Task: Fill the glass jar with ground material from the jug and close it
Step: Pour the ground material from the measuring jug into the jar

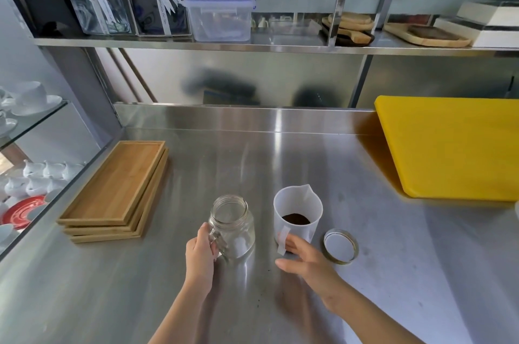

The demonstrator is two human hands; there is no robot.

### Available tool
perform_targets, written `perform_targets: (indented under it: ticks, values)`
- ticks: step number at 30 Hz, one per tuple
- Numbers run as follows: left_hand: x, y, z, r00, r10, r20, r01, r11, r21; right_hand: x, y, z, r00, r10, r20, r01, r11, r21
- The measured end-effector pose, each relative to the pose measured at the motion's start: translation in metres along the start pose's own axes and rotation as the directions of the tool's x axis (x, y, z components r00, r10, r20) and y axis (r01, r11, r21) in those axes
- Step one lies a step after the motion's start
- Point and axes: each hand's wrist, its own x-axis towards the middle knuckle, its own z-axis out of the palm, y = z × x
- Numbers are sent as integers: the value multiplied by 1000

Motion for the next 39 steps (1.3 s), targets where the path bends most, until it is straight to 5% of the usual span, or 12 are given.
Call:
perform_targets:
  ticks: [7,24,35,39]
  values:
    - [2,-1,-2,1000,13,25,-14,1000,27,-1,-6,0,1000,-16,26,13,994,110]
    - [11,-8,-4,999,21,34,-23,998,50,-7,9,-24,887,-92,-453,263,906,331]
    - [8,-6,-2,1000,14,17,-15,999,48,-9,-13,-27,852,-158,-499,276,946,172]
    - [6,-5,-1,1000,11,14,-12,999,43,-8,-26,-30,787,-205,-582,309,947,85]
